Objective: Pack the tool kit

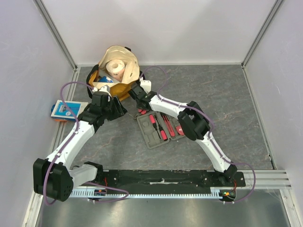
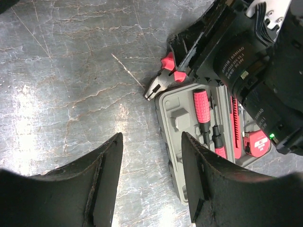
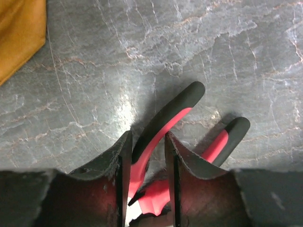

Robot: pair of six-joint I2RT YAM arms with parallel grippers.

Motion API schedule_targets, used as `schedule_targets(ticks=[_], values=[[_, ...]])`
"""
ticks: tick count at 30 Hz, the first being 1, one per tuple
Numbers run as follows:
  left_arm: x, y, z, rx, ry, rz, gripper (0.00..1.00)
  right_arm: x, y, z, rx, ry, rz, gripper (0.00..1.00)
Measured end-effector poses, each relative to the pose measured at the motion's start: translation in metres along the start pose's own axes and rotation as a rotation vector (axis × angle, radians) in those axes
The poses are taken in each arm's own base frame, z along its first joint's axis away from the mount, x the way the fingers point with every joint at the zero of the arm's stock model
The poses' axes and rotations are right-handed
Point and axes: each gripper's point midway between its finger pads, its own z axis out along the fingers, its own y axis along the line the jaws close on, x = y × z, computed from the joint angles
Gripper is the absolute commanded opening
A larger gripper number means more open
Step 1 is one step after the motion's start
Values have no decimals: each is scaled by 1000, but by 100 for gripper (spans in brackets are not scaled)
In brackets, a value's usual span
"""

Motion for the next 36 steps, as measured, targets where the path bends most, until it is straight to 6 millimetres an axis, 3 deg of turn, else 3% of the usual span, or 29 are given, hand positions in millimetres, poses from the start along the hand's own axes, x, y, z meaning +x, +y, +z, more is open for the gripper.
schedule_targets(ticks=[8, 22, 27, 31, 36], values=[[-1, 0, -1, -2, -6, 0, 59, -6, 10, 7, 11, -17, 15, 0], [-2, 0, -3, -1, -13, 0, 58, -17, 22, 4, -43, -46, -14, 0], [-2, 0, -4, -2, -12, 0, 58, -43, 22, -23, -75, -97, -56, 0], [-2, 0, -4, -1, -15, 0, 58, -62, 15, -63, -128, -126, -101, 0], [-3, 0, -4, 0, -17, 0, 58, -58, 7, -103, -237, -109, -218, 0]])
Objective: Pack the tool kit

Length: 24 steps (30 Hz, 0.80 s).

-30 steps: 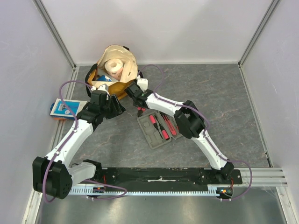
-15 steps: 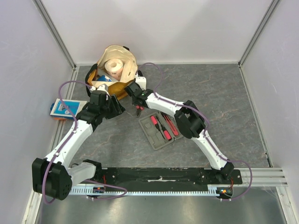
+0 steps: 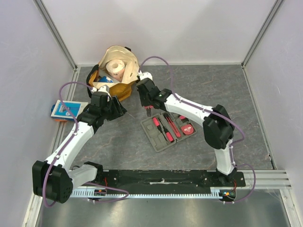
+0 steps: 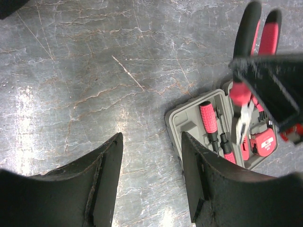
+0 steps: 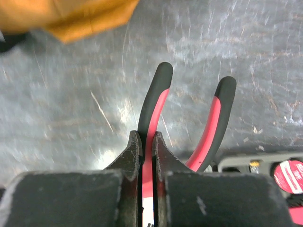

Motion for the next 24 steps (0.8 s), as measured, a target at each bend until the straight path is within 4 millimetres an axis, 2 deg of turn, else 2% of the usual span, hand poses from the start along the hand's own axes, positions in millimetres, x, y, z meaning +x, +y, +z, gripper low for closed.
schedule_targets(ticks=[4, 7, 11, 19, 24], values=[[0, 0, 0, 1, 0, -1, 58, 35, -8, -20, -66, 83, -121, 0], [0, 0, 0, 2, 0, -2, 58, 69, -15, -30, -104, 160, -200, 0], [0, -1, 2, 3, 1, -3, 58, 104, -15, -41, -156, 233, -269, 0], [4, 1, 8, -4, 25, -7, 58, 135, 17, -59, -250, 260, -354, 0], [6, 1, 9, -6, 31, -9, 58, 155, 21, -62, -271, 288, -377, 0]])
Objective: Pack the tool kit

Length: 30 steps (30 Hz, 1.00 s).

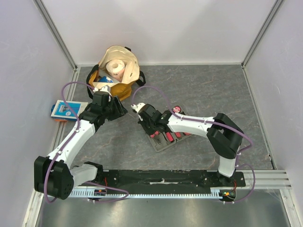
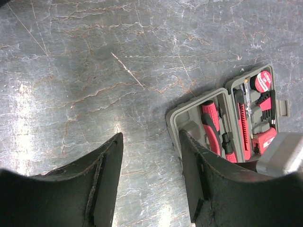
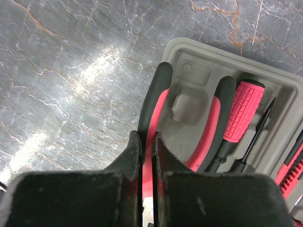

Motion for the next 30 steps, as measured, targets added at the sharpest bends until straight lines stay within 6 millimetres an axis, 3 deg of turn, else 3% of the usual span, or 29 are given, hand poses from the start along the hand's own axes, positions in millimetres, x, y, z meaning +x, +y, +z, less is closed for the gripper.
schedule_targets(ticks=[9, 13, 23, 30], values=[[1, -3, 0, 15, 8, -2, 58, 19, -7, 7, 21, 26, 0, 0], [1, -3, 0, 15, 8, -3, 58, 18, -7, 9, 23, 10, 5, 0], [2, -4, 0, 20, 11, -6, 58, 15, -6, 9, 22, -2, 31, 32], [4, -3, 2, 15, 21, -7, 58, 11, -3, 7, 11, -14, 61, 39]])
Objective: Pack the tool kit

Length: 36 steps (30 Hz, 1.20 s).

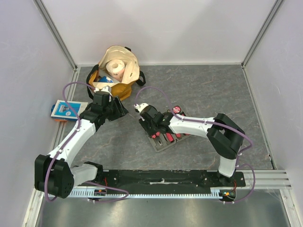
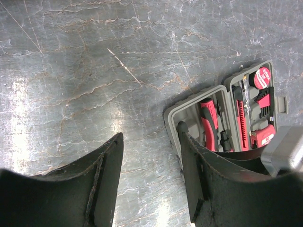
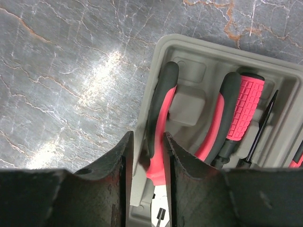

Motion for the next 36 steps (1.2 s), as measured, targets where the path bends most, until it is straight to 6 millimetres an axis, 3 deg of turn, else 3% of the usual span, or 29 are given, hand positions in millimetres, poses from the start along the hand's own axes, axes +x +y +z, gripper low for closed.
schedule_targets(ticks=[6, 14, 20, 28, 36], values=[[2, -1, 2, 4, 13, -1, 58, -14, -2, -13, 15, -47, 32, 65], [12, -3, 10, 30, 55, -14, 58, -41, -21, -37, 125, -157, 49, 85], [20, -3, 12, 41, 83, -22, 58, -29, -24, -28, 129, -121, 33, 87], [30, -6, 21, 75, 129, -36, 58, -7, -13, -10, 70, -40, 19, 82], [54, -4, 37, 94, 234, -66, 56, 3, -4, -4, 18, 0, 32, 63]])
